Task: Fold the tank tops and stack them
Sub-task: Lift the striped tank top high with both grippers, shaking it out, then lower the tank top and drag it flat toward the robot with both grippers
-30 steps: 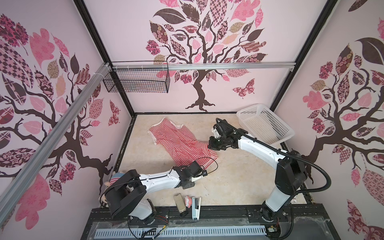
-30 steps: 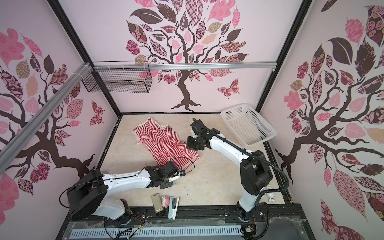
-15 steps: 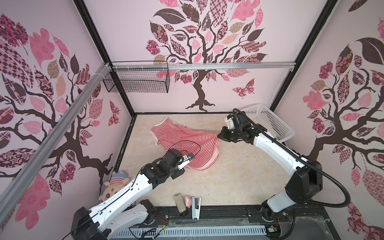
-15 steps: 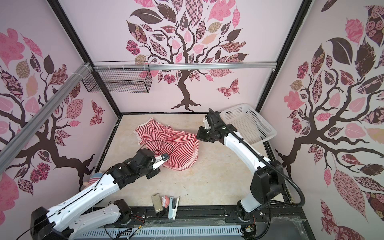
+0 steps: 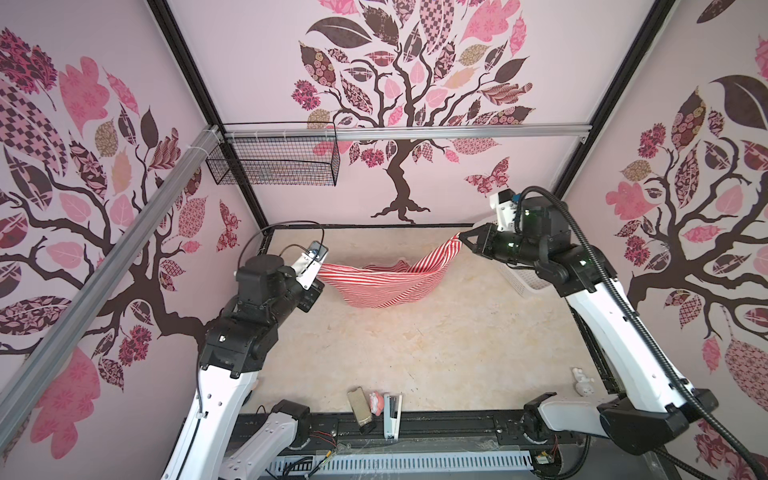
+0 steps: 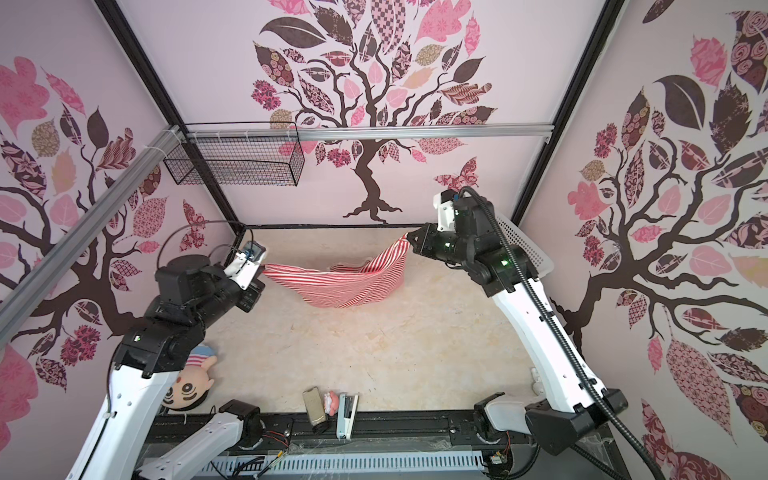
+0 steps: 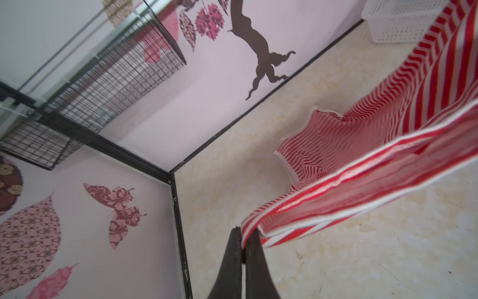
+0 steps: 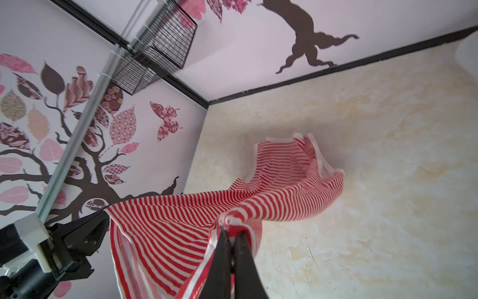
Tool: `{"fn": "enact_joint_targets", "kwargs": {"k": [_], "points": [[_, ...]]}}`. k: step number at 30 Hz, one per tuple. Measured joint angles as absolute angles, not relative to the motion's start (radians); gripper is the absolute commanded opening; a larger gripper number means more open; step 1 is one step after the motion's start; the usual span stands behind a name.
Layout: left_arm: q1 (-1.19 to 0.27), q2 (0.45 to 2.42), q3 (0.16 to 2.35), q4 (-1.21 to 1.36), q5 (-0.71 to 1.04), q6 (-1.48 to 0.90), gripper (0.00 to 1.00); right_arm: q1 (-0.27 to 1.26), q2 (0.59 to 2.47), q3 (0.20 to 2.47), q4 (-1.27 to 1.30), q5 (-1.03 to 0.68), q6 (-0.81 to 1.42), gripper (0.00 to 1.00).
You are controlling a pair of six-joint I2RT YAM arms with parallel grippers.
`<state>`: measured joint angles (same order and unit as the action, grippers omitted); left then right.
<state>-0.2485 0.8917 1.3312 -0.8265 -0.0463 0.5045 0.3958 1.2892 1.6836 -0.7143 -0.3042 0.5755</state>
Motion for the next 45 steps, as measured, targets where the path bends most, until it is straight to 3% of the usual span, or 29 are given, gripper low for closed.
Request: {"fn": "enact_joint_targets", "kwargs": {"k": [14,24,31,38,45], "points": [[-0.185,0.994,1.803,-0.824,-0.049,0.476,0.0,0.394,1.135,2.024,-0.863,-0.255,0.523,0.0],[-0.185,1.028,2.004,-0.809,-0.042,0.452,0.0,0.396,1.155,2.182,-0.929,-0.269,0.516,0.0],[-0.185,1.069,1.948,-0.764,-0.06,0.462,0.0,0.396,1.316,2.357,-1.019,-0.234,0.516,0.0],[-0.179,1.225,1.88,-0.682,-0.07,0.484,0.0,0.383,1.467,2.352,-1.024,-0.168,0.493,0.0],[-0.106,1.606,2.043,-0.601,-0.015,0.445,0.0,0.135,1.635,2.277,-0.866,-0.354,0.527,0.0]]}}
